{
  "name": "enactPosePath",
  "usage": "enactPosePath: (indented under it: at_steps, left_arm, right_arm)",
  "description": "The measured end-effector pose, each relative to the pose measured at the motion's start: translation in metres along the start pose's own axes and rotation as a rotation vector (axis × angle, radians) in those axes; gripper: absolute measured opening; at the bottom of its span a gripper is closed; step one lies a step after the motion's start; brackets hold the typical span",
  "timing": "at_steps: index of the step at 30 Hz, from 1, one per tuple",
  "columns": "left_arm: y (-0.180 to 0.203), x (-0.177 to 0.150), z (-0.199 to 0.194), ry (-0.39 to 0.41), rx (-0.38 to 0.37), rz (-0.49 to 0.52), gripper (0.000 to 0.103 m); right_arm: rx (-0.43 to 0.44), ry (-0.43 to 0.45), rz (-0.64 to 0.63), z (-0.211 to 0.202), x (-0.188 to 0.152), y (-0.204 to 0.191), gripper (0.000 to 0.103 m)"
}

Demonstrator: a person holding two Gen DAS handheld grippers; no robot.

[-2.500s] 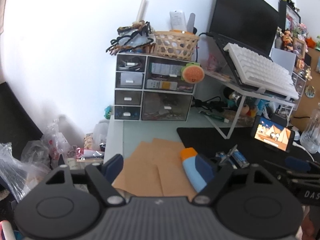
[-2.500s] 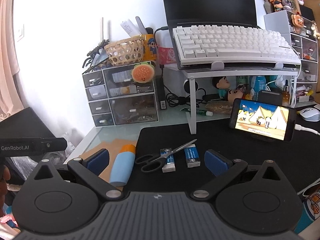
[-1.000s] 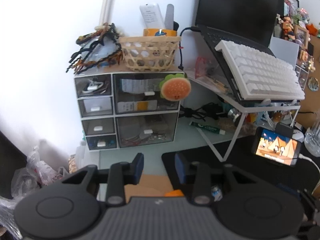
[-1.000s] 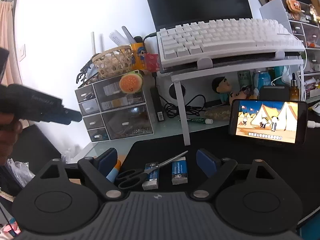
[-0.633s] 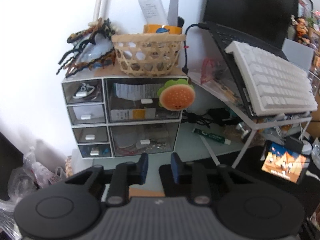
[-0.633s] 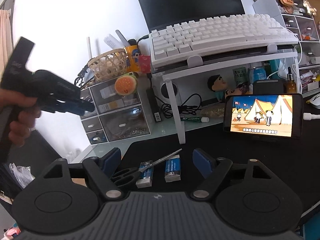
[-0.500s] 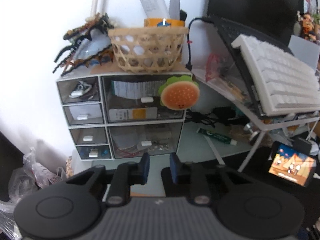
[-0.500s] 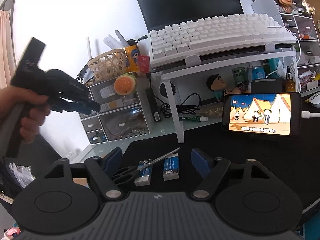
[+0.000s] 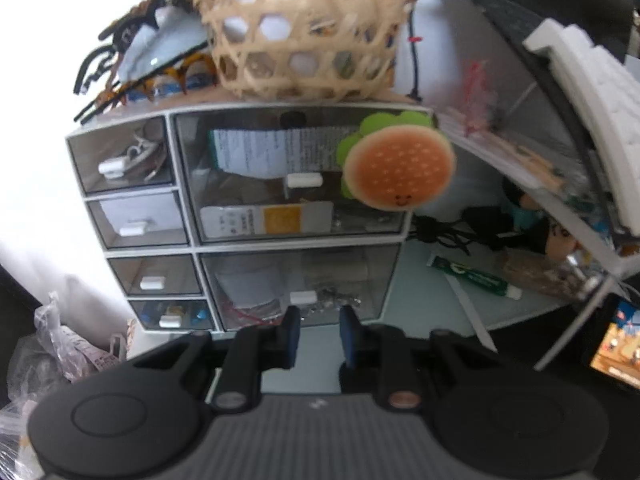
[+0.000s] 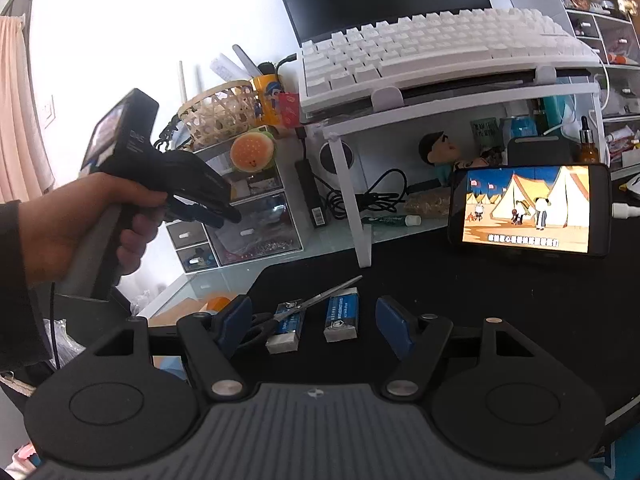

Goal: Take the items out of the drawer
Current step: 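Close the left gripper on the white handle of the clear drawer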

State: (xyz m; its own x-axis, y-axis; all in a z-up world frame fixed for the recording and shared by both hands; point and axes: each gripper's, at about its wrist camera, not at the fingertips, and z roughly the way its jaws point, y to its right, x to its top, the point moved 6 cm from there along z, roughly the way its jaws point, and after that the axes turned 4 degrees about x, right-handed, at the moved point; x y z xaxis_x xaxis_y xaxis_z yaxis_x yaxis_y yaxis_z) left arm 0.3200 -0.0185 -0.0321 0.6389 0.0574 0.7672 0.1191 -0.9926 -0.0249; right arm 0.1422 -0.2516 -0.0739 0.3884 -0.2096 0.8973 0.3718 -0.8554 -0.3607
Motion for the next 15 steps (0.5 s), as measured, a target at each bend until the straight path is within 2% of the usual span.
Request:
enactPosePath:
  at_steps: [15]
  left_arm:
    - [-0.005, 0.007, 0.033, -0.002, 0.038, -0.051, 0.024]
  right_arm:
    - [0.015, -0.019, 0.024, 0.008, -0.007, 0.011, 0.074]
